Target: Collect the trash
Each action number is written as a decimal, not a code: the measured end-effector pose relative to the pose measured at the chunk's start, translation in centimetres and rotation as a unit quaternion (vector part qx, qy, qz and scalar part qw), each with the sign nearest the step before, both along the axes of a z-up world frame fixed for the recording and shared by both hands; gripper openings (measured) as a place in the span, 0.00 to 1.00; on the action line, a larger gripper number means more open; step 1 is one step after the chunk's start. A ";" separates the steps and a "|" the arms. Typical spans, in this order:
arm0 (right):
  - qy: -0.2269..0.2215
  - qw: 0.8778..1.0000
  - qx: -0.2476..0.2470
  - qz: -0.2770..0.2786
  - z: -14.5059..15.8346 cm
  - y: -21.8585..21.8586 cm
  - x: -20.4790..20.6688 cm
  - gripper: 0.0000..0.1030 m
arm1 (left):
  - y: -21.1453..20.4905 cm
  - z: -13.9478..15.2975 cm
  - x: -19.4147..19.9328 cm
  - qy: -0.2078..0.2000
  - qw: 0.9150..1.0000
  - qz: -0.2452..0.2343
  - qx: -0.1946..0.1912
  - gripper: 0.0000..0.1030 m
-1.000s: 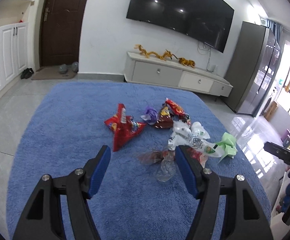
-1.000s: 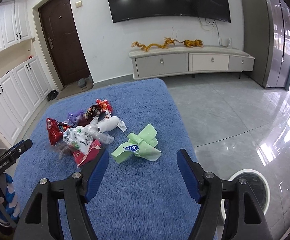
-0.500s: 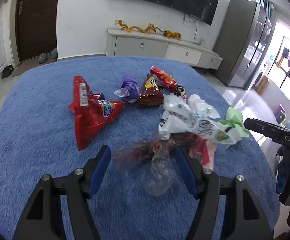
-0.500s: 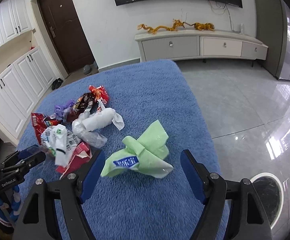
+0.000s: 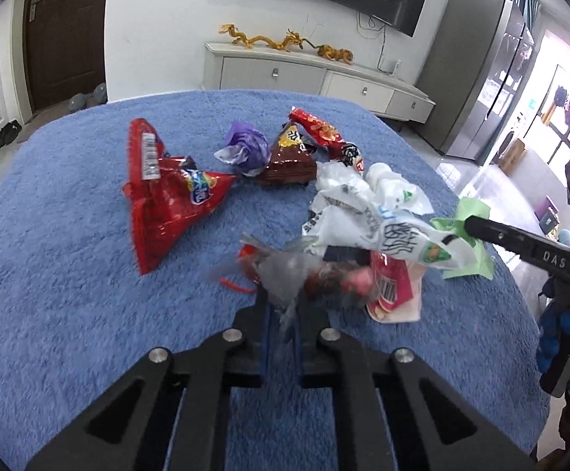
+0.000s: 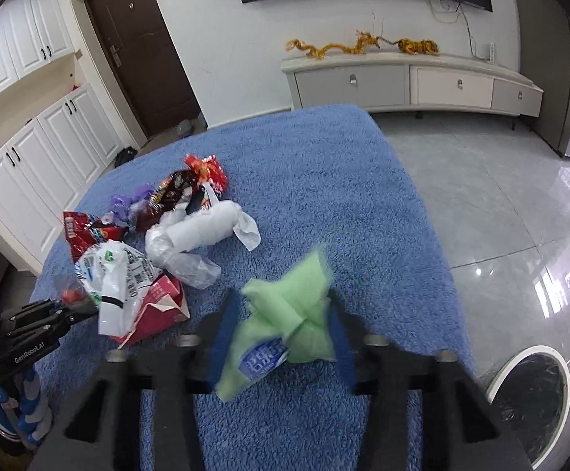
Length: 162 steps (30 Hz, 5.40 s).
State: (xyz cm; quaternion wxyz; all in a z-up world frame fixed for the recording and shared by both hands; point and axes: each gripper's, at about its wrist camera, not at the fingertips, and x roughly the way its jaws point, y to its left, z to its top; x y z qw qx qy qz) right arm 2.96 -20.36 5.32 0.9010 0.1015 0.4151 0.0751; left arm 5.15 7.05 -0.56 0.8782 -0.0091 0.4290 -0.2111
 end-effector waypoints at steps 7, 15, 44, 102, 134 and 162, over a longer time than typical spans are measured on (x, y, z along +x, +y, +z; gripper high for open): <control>-0.012 1.000 0.010 0.002 1.0 0.1 -2.5 0.12 | 2.2 2.3 -2.8 -0.020 1.000 0.023 -0.005 0.06; -0.050 0.998 0.026 0.003 3.5 0.0 -5.8 0.11 | 3.7 6.4 -5.8 -0.058 0.997 0.041 -0.021 0.06; -0.047 0.949 0.040 -0.308 0.1 -26.4 -20.6 0.12 | -36.1 7.2 -10.8 -0.037 0.954 -0.297 0.008 0.06; -0.112 0.929 0.022 -0.352 6.8 -25.4 -24.7 0.40 | -33.6 12.2 -9.7 -0.066 0.955 -0.272 -0.093 0.59; -0.110 0.987 -0.011 -0.114 10.1 -5.3 -10.8 0.51 | 1.8 9.3 -1.3 -0.097 0.989 0.047 -0.101 0.67; 0.001 0.998 0.050 0.040 1.6 5.4 -0.1 0.57 | 0.9 0.1 3.2 0.031 0.993 0.052 -0.103 0.45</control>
